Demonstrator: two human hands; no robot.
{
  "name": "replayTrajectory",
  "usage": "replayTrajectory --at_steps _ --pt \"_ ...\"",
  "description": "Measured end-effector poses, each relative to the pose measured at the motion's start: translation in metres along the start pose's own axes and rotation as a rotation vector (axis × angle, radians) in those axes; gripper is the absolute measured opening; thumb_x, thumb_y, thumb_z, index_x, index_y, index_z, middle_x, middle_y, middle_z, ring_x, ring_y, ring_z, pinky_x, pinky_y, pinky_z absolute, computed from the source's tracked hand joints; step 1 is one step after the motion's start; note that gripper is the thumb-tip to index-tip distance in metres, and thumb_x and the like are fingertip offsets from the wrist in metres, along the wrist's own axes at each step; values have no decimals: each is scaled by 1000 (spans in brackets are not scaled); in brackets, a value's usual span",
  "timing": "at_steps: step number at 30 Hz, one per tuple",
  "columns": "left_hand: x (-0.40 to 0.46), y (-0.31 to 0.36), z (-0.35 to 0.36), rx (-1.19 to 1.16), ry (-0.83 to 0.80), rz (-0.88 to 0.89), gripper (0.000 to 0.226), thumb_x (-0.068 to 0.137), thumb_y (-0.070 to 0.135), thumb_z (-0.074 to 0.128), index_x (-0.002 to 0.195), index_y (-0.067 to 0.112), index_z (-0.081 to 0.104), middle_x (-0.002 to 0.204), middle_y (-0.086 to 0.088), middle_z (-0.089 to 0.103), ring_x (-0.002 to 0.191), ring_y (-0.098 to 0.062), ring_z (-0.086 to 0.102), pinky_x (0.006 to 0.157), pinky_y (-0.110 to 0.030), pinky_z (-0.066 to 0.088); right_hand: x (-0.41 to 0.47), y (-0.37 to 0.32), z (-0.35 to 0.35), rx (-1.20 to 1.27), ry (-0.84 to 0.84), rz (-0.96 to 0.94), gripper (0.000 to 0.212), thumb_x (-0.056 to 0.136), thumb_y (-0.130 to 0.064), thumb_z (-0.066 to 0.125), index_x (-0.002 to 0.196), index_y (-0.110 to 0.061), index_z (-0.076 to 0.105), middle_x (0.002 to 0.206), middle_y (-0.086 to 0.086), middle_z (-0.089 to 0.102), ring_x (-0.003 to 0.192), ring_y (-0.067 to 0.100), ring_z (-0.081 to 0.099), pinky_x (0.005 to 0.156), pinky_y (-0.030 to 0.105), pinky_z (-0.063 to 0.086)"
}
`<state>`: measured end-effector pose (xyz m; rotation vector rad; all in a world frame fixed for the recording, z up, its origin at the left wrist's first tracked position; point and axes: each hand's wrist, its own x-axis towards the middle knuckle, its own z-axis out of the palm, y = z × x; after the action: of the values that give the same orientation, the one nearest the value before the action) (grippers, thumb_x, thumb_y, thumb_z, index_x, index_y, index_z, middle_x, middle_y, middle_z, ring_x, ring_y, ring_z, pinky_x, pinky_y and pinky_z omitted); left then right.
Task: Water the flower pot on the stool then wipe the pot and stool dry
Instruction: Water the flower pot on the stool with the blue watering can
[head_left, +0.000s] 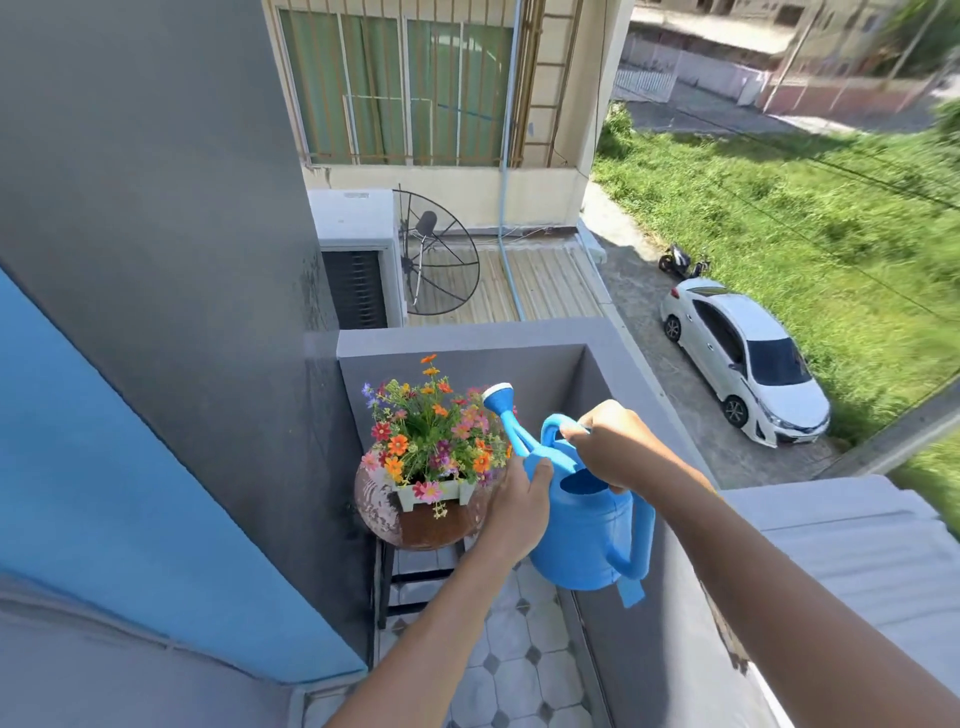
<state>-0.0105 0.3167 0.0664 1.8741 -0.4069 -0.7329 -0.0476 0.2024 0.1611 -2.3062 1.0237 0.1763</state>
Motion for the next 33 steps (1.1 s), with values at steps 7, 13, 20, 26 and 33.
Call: replayTrajectory --at_steps 7,13,20,26,33 --pt "19 -1 -8 26 -56 -20 48 94 52 31 125 18 43 114 -6 57 100 -19 56 78 -34 45 14 -8 4 27 18 39 36 93 -35 47 65 -13 47 62 8 54 43 22 48 47 24 43" --pt "24 -9 -25 32 31 1 53 87 63 27 118 24 45 106 -5 59 98 -24 58 83 -43 47 22 -30 9 50 -30 -6 44 97 -39 50 73 -3 59 60 9 55 42 21 51 46 26 46" --pt "29 -13 -60 22 138 90 34 95 47 35 115 21 47 111 -4 56 102 -22 55 86 -43 47 21 -46 21 263 -85 -126 40 94 -28 50 79 8 56 57 10 34 35 18 28 37 20 29" --pt "38 -16 -65 137 62 169 45 91 52 35 123 21 46 118 -4 55 110 -24 54 93 -46 47 11 -30 31 668 -148 -37 19 88 -22 52 75 -12 43 62 8 30 47 18 21 43 24 23" --pt "53 0 -23 191 -101 248 43 96 46 35 132 24 42 119 1 57 105 -17 56 90 -36 47 4 14 25 1046 -10 137 13 93 -15 48 84 -7 51 50 2 40 41 13 31 42 24 25"
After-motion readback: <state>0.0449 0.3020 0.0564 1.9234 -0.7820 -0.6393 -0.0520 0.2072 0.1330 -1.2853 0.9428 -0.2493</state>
